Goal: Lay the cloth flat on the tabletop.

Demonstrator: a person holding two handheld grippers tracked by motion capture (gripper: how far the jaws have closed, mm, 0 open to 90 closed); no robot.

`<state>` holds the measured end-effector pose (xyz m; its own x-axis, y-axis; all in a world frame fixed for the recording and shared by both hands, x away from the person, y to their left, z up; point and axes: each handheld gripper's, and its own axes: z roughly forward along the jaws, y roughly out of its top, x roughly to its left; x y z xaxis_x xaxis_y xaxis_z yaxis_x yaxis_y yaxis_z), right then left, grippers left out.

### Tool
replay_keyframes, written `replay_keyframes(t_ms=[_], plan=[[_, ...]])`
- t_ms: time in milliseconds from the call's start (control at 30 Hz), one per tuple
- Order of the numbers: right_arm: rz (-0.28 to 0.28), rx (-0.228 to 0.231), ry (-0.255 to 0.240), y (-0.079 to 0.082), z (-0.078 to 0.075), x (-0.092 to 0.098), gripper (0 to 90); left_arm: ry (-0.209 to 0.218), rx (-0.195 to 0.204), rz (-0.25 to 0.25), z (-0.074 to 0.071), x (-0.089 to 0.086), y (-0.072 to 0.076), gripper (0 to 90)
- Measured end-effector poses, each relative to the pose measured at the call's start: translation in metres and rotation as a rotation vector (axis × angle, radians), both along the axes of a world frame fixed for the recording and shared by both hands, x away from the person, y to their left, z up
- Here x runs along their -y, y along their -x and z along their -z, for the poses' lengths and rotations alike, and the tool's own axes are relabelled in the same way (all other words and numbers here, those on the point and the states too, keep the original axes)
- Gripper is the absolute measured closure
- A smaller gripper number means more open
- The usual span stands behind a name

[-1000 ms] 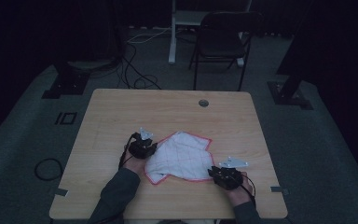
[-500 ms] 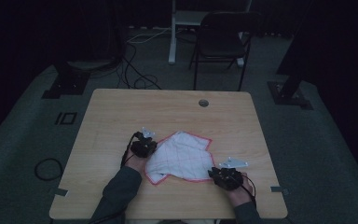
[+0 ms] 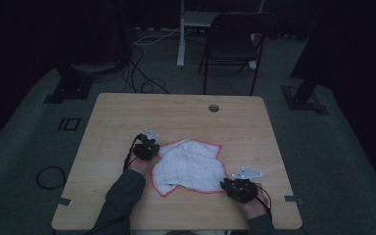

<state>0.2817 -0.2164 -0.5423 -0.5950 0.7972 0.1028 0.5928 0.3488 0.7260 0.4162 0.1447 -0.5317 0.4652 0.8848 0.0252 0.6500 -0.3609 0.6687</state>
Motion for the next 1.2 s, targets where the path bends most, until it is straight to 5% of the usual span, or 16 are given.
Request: replay_keyframes(t_ms=[533, 667, 733, 1200], plan=[[0.002, -0.009, 0.007, 0.004, -0.001, 0.006, 75.4, -0.044, -0.007, -0.1, -0.003, -0.024, -0.021, 88.1], [0.004, -0.004, 0.016, 0.003, -0.001, 0.003, 74.2, -0.041, 0.007, -0.118, -0.005, -0.022, -0.019, 80.4], [-0.004, 0.01, 0.013, 0.003, -0.003, 0.001, 73.7, -0.03, 0.021, -0.111, -0.008, -0.021, -0.016, 74.2], [-0.023, 0.091, 0.0, -0.009, -0.015, -0.01, 74.7, 0.076, 0.104, 0.022, -0.034, 0.004, 0.024, 71.2]])
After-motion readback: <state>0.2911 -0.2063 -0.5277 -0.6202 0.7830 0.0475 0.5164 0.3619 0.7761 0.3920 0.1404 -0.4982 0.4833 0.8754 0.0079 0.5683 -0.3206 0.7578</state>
